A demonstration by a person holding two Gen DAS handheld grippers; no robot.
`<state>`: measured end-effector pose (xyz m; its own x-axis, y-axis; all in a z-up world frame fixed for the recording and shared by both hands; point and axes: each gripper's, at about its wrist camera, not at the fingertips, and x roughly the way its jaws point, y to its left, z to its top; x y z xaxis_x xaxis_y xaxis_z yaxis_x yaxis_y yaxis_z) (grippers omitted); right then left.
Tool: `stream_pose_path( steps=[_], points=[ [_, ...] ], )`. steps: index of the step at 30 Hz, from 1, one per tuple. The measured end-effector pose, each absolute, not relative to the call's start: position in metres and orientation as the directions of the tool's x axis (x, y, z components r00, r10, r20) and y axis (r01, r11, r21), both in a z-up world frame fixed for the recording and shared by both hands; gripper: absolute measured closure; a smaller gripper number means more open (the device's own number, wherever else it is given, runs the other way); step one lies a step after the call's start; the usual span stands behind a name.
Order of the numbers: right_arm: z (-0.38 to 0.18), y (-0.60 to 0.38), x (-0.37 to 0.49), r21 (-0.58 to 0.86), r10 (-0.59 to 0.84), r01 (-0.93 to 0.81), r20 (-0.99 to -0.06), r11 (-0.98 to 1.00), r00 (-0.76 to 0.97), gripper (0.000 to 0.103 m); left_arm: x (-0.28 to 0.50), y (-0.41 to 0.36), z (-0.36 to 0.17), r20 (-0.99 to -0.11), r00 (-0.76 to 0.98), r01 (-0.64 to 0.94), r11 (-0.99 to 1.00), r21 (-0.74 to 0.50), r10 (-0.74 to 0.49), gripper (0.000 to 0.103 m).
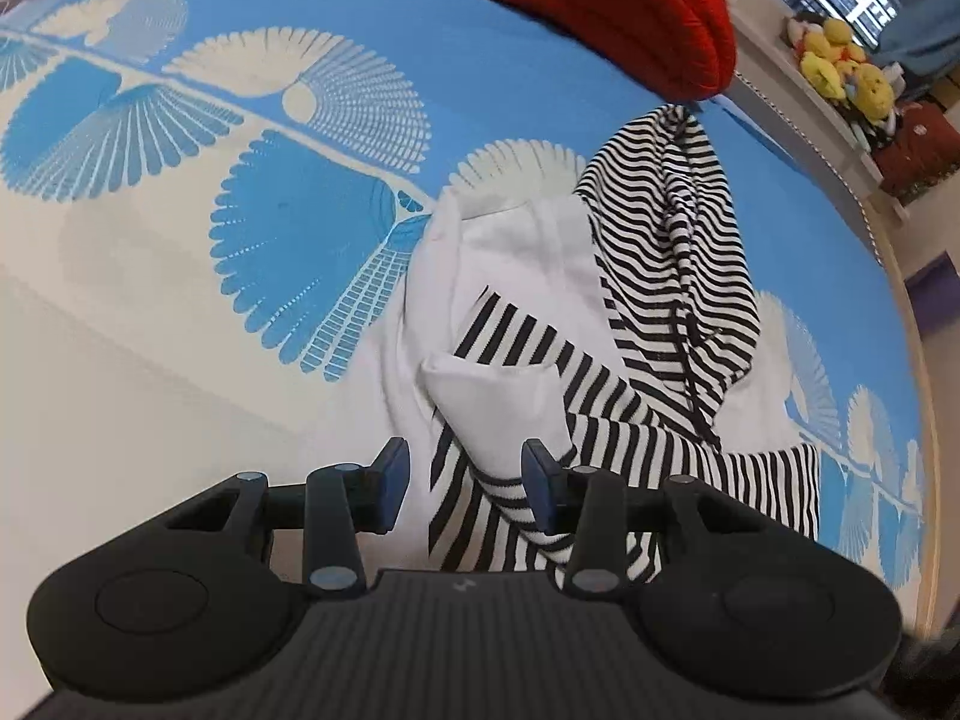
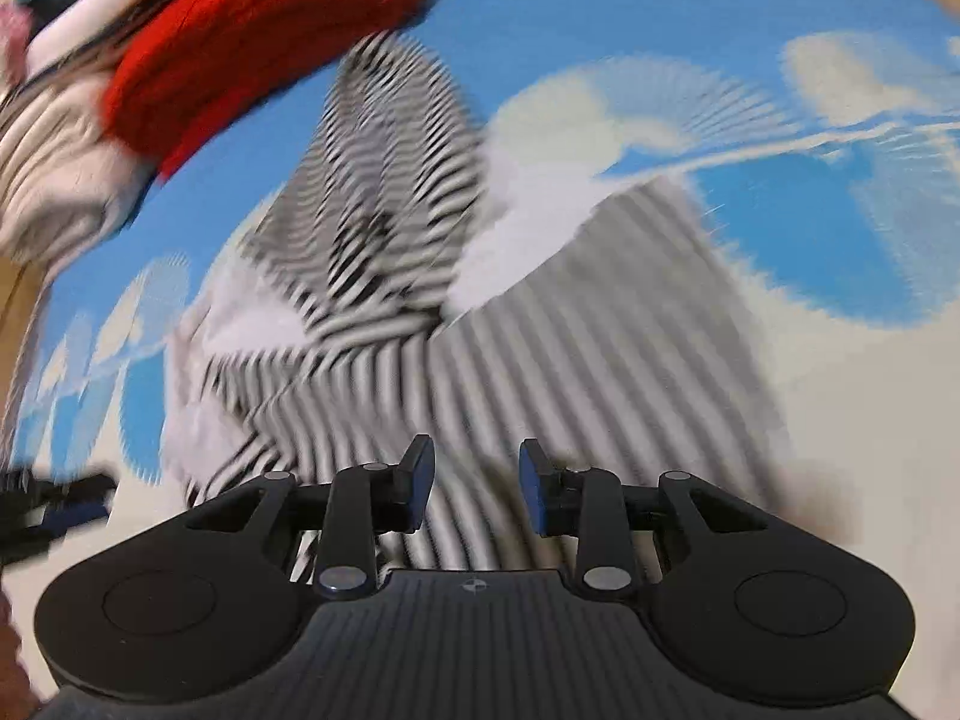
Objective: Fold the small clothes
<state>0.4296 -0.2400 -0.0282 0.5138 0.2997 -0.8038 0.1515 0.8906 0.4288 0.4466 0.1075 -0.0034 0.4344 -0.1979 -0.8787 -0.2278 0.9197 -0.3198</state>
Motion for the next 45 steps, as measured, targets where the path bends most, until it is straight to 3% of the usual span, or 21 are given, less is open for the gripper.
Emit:
stream_pose_path(
  steps=[5, 9, 14, 20, 23, 24, 26, 27, 30, 35, 37, 40, 42, 44, 45],
  points=[
    [-0.063, -0.197, 0.429, 0.526, 0.477, 0.035, -0.796, 0.85, 0.374, 0.068, 0.459, 0.107, -0.014, -0.871, 0.44, -0.281, 0.888, -0.365, -0.219, 0.057],
    [-0.057, -0.165, 0.419, 0.658, 0.686, -0.192, -0.696, 0.728, 0.214, 0.068, 0.467, 0.109, -0.021, -0.873, 0.436, -0.32, 0.868, -0.38, -0.221, 0.057],
    [-0.038, -0.164, 0.406, 0.649, 0.722, -0.332, -0.666, 0.684, 0.187, 0.068, 0.473, 0.102, -0.03, -0.868, 0.421, -0.293, 0.866, -0.404, -0.263, 0.052],
    [-0.032, -0.203, 0.422, 0.549, 0.589, -0.218, -0.723, 0.807, 0.36, 0.068, 0.481, 0.093, -0.05, -0.844, 0.44, -0.301, 0.836, -0.459, -0.305, 0.052],
    [-0.029, -0.23, 0.427, 0.497, 0.485, -0.103, -0.746, 0.861, 0.456, 0.065, 0.485, 0.084, -0.055, -0.862, 0.431, -0.297, 0.86, -0.416, -0.268, 0.052],
    [-0.03, -0.239, 0.429, 0.477, 0.44, -0.048, -0.761, 0.877, 0.476, 0.064, 0.487, 0.08, -0.055, -0.869, 0.427, -0.28, 0.877, -0.39, -0.25, 0.055],
    [-0.035, -0.257, 0.432, 0.43, 0.349, 0.066, -0.804, 0.9, 0.482, 0.063, 0.488, 0.071, -0.056, -0.89, 0.416, -0.234, 0.924, -0.303, -0.186, 0.093],
    [-0.039, -0.266, 0.433, 0.392, 0.291, 0.132, -0.834, 0.911, 0.469, 0.063, 0.486, 0.069, -0.053, -0.893, 0.421, -0.207, 0.941, -0.267, -0.16, 0.1],
    [-0.048, -0.286, 0.433, 0.34, 0.202, 0.263, -0.876, 0.903, 0.439, 0.063, 0.476, 0.071, -0.024, -0.844, 0.509, -0.135, 0.953, -0.27, -0.168, 0.101],
    [-0.049, -0.301, 0.425, 0.388, 0.211, 0.355, -0.87, 0.851, 0.446, 0.063, 0.445, 0.096, 0.032, -0.676, 0.677, -0.017, 0.912, -0.41, -0.291, 0.101],
    [-0.042, -0.302, 0.418, 0.375, 0.202, 0.337, -0.869, 0.864, 0.451, 0.063, 0.441, 0.113, 0.025, -0.702, 0.651, -0.072, 0.897, -0.435, -0.288, 0.098],
    [-0.043, -0.292, 0.422, 0.338, 0.181, 0.322, -0.884, 0.884, 0.431, 0.061, 0.446, 0.139, -0.01, -0.87, 0.464, -0.294, 0.898, -0.328, -0.165, 0.089],
    [-0.049, -0.29, 0.425, 0.327, 0.182, 0.321, -0.895, 0.889, 0.408, 0.061, 0.445, 0.156, -0.024, -0.886, 0.429, -0.376, 0.858, -0.351, -0.175, 0.086],
    [-0.052, -0.286, 0.429, 0.323, 0.188, 0.312, -0.9, 0.893, 0.393, 0.061, 0.447, 0.161, -0.028, -0.856, 0.437, -0.386, 0.802, -0.455, -0.276, 0.071],
    [-0.052, -0.283, 0.43, 0.322, 0.194, 0.296, -0.9, 0.899, 0.39, 0.061, 0.45, 0.158, -0.029, -0.841, 0.439, -0.365, 0.792, -0.489, -0.317, 0.051]
  ],
)
